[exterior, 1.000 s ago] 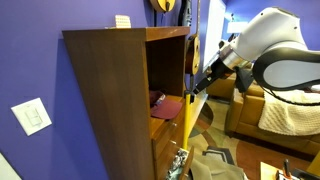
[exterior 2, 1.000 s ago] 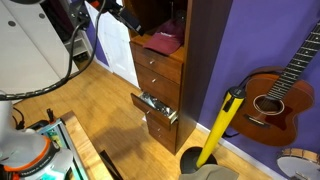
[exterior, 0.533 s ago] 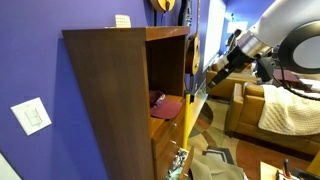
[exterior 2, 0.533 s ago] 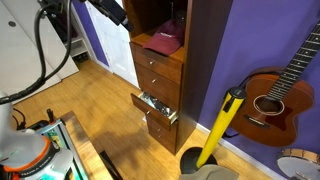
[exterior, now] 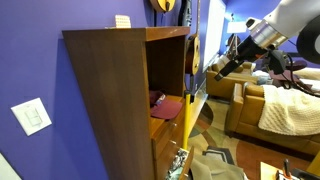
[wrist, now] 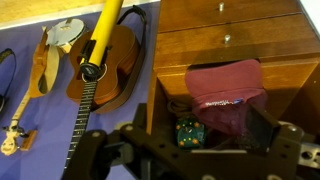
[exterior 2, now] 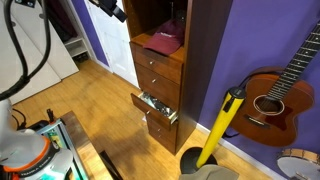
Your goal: Pick up the maroon cap and put it on the shelf
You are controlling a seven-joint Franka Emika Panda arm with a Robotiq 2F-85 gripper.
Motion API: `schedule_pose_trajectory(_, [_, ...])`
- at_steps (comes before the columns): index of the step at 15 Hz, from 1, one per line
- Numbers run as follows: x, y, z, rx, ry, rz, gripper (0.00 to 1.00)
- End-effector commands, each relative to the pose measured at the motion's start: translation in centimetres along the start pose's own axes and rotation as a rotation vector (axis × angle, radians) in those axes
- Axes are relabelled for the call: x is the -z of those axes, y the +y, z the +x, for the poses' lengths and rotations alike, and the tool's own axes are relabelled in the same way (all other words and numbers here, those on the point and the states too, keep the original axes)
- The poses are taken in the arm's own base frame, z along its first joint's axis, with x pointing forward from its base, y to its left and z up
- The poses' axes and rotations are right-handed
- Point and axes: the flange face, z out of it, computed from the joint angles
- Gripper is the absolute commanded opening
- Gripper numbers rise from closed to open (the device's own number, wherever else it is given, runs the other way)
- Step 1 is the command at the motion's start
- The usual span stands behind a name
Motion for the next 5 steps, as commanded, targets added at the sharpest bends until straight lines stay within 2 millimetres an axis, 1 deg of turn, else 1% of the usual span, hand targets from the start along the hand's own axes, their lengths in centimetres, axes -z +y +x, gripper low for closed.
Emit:
schedule_pose_trajectory(1, [0.90,0.54,-0.34,0.000,-0.009,0.009,1.00])
schedule_pose_trajectory(3, [0.59,0.25,-0.03,-0.004,0.011,0.002,1.00])
schedule_pose_trajectory(5, [0.69,0.35,-0.06,-0.004,0.013,0.002,1.00])
